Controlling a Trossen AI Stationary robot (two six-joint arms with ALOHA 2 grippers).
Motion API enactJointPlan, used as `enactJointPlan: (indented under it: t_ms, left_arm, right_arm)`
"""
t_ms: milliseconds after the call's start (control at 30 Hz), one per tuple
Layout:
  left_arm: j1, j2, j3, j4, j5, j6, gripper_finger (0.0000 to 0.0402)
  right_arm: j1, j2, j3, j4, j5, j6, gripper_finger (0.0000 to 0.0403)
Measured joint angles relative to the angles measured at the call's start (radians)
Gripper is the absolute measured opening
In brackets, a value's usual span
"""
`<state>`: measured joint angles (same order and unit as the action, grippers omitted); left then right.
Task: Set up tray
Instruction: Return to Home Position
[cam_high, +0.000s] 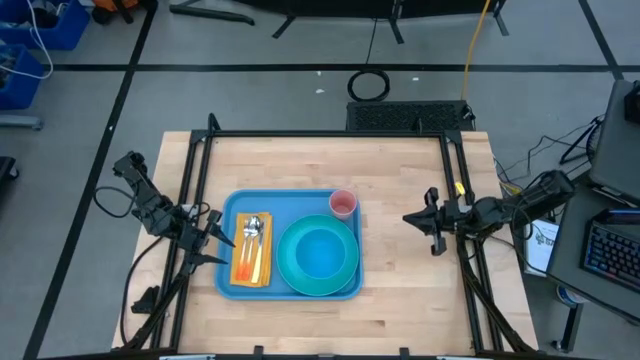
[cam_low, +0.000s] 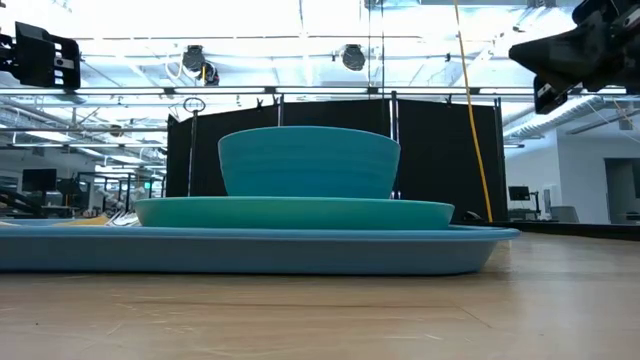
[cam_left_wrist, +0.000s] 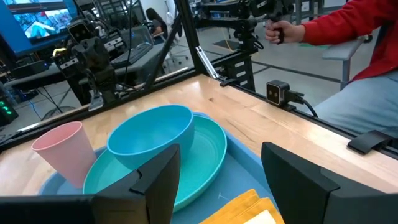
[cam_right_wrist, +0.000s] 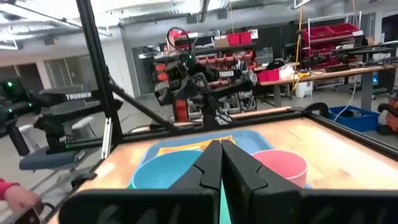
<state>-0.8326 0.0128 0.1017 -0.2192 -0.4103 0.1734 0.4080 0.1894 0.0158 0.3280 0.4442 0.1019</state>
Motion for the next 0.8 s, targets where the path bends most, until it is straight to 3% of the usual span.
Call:
enactJointPlan:
  t_ms: [333, 800]
  left_arm:
    - [0.000, 0.000, 0.000, 0.000, 0.000, 0.003, 0.0230]
    - [0.000, 0.000, 0.000, 0.000, 0.000, 0.002, 0.0230]
  right_arm:
    - [0.000, -0.026, 0.000, -0.050, 0.000, -0.165, 0.0000]
    - [0.000, -0.026, -0.001, -0.050, 0.000, -0.167, 0.0000]
